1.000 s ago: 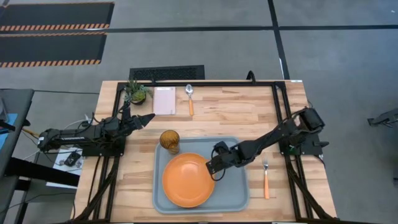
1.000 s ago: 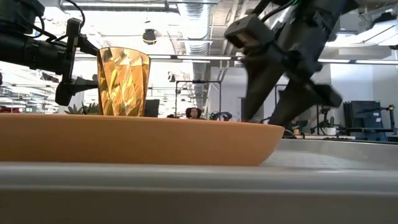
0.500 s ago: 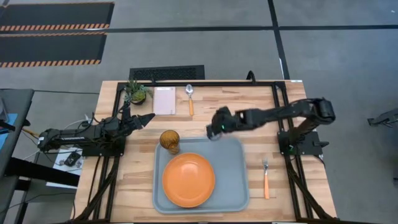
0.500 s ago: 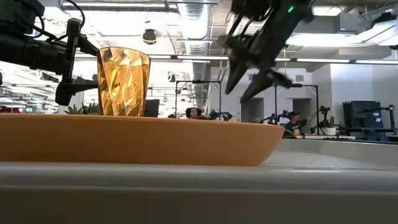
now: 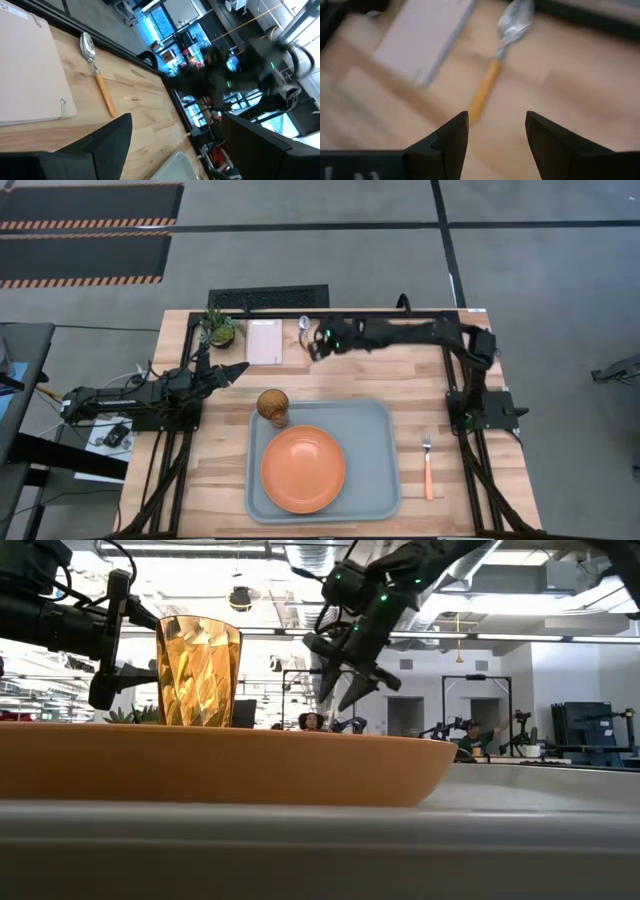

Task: Pick and place plate/cup/fork/spoon on tray
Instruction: Put the orange spoon on the gray tray to the right of the orange plate

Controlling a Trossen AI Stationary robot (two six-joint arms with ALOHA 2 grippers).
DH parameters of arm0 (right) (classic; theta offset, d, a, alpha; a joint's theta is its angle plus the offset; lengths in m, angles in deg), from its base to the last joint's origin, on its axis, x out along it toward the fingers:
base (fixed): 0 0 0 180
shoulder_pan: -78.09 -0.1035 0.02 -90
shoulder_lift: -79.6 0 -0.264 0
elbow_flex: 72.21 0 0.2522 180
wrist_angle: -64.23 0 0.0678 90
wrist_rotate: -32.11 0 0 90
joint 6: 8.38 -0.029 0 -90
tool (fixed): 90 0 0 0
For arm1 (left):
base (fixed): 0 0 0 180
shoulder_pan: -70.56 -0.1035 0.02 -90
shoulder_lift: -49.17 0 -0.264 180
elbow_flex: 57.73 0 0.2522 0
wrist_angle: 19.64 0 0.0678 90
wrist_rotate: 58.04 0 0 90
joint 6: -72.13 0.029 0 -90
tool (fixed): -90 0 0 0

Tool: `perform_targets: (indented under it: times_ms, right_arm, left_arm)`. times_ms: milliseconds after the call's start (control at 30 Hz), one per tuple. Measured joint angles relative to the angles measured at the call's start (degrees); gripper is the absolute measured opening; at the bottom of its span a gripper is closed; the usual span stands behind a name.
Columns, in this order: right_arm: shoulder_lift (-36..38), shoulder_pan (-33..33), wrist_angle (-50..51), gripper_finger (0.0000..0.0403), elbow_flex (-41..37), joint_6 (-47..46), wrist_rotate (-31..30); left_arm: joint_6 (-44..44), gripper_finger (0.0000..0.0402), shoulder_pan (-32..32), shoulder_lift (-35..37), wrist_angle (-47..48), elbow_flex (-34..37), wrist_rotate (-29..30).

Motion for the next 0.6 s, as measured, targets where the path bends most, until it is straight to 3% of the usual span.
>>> perform_targets:
  times_ms: [233,467,600]
  right_arm:
    - [-7.61,6.03,6.47,0.0218,12.11,4.45,2.81]
    - [-15.37,3.55,8.65,0.0218,17.29,2.03,4.13]
    - [-18.11,1.96,9.45,0.0218,18.88,0.75,1.32]
  left_arm:
    - [-0.02,0.029,0.0,-0.21,-0.01,0.0,0.66]
    - [-0.96,0.029,0.0,-1.16,-0.03,0.0,1.43]
    - [-1.19,0.029,0.0,-1.68,-0.03,0.0,2.02]
